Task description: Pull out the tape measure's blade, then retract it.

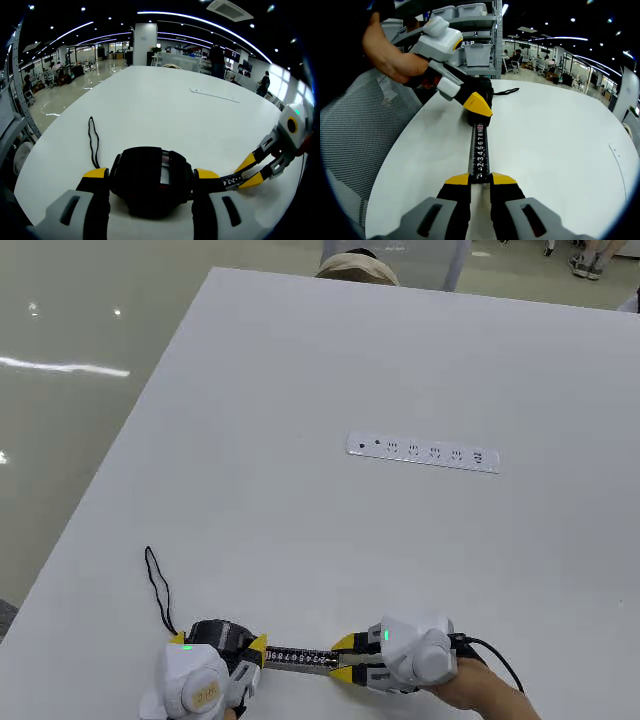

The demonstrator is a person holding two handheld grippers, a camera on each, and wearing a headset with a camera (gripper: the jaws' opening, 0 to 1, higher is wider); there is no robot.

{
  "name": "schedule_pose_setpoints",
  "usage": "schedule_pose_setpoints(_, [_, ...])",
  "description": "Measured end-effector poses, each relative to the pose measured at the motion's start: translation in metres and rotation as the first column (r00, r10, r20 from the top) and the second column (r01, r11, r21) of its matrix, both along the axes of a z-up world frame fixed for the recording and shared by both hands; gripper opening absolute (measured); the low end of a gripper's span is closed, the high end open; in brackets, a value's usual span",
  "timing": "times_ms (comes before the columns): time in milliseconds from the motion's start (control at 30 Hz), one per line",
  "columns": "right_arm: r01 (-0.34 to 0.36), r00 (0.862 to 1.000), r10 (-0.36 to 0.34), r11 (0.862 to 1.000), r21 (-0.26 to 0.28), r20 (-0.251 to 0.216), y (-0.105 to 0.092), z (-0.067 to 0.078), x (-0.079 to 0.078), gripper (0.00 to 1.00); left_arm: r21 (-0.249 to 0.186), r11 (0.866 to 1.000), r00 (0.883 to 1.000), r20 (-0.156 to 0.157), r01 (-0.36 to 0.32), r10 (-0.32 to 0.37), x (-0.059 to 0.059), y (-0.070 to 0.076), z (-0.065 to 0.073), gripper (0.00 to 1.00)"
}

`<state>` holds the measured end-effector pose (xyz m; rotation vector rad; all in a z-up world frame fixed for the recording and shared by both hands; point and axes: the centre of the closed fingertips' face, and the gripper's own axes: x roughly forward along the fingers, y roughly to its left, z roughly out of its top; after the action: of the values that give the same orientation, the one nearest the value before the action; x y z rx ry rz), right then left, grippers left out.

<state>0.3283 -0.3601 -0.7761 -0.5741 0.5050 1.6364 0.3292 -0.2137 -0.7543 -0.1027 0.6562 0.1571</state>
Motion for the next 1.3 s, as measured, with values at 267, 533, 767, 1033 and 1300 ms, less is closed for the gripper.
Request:
schedule_pose_setpoints(267, [-0.005,1.000,0.005,1.000,0.002,-0.006,0.005,0.000,-0.002,0.12,-0.001,1.000,1.000,-0.002,0.004,-0.004,0.000,-0.001,0.000,0.64])
schedule_pose_setpoints(533, [-0.010,1.000,0.010,1.000,0.002,-0.009,0.010,-0.002,-0.002,0.12,-0.002,1.000,1.000,-0.003,0.007,-0.007,0.000,-0.001,0.001,0.64])
schedule_pose_setpoints(767, [-0.013,1.000,0.013,1.000,0.004,-0.012,0.015,-0.002,-0.004,0.12,-0.003,1.000,1.000,-0.004,0.007,-0.007,0.000,0.000,-0.001,0.64])
schedule_pose_setpoints(1033, [-0.014,1.000,0.014,1.000,0.009,-0.015,0.020,-0.002,-0.005,0.12,-0.004,1.000,1.000,-0.005,0.009,-0.009,0.000,-0.001,0.000,0.64])
schedule_pose_setpoints(1300, [-0.018,1.000,0.018,1.000,0.012,-0.016,0.025,-0.002,-0.005,0.12,-0.003,1.000,1.000,-0.006,0.009,-0.009,0.000,-0.001,0.000,0.64])
